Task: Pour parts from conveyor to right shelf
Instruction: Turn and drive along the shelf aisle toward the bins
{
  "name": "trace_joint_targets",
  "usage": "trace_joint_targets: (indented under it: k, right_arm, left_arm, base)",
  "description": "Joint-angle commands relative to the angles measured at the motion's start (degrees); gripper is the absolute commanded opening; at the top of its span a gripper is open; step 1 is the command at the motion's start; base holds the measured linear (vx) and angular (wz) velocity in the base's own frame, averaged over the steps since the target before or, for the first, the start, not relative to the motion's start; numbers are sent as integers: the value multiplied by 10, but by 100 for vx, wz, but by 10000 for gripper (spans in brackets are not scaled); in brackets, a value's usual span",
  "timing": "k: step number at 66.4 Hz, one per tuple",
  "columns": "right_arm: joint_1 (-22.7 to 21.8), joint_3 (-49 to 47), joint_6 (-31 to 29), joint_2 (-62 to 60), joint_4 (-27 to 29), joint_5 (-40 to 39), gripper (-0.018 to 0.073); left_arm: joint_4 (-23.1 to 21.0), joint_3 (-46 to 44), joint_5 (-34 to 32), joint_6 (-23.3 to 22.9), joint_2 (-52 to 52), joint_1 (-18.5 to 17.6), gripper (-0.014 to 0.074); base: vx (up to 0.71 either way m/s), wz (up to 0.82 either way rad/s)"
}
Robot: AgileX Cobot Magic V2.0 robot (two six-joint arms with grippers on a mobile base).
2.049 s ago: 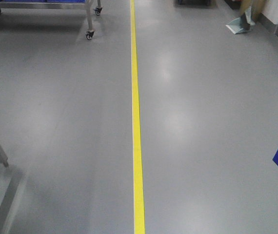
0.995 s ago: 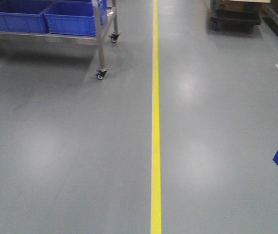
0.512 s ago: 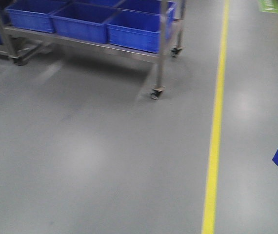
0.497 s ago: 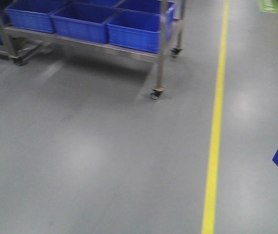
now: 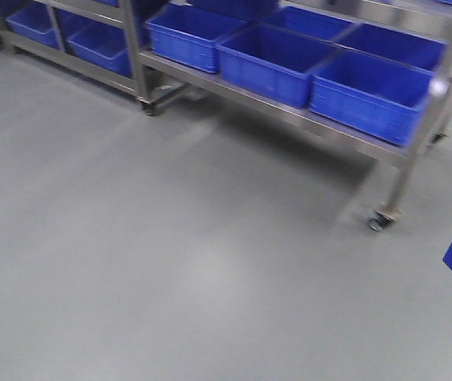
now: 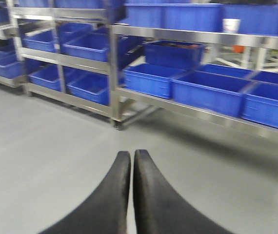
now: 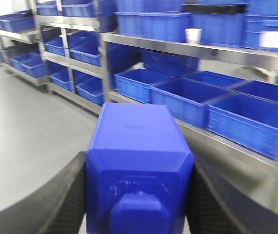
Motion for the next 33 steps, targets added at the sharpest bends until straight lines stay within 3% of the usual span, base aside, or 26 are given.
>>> trace_joint_targets:
  k: [1, 33]
  right_arm:
    - [-1, -16, -4, 10, -2, -46, -5]
    - [-1, -16, -4, 10, -2, -46, -5]
  left_arm:
    - [-5, -11, -45, -5, 8, 1, -6]
    - [-5, -11, -45, -5, 8, 1, -6]
  base:
    - [66, 57]
    - [66, 55]
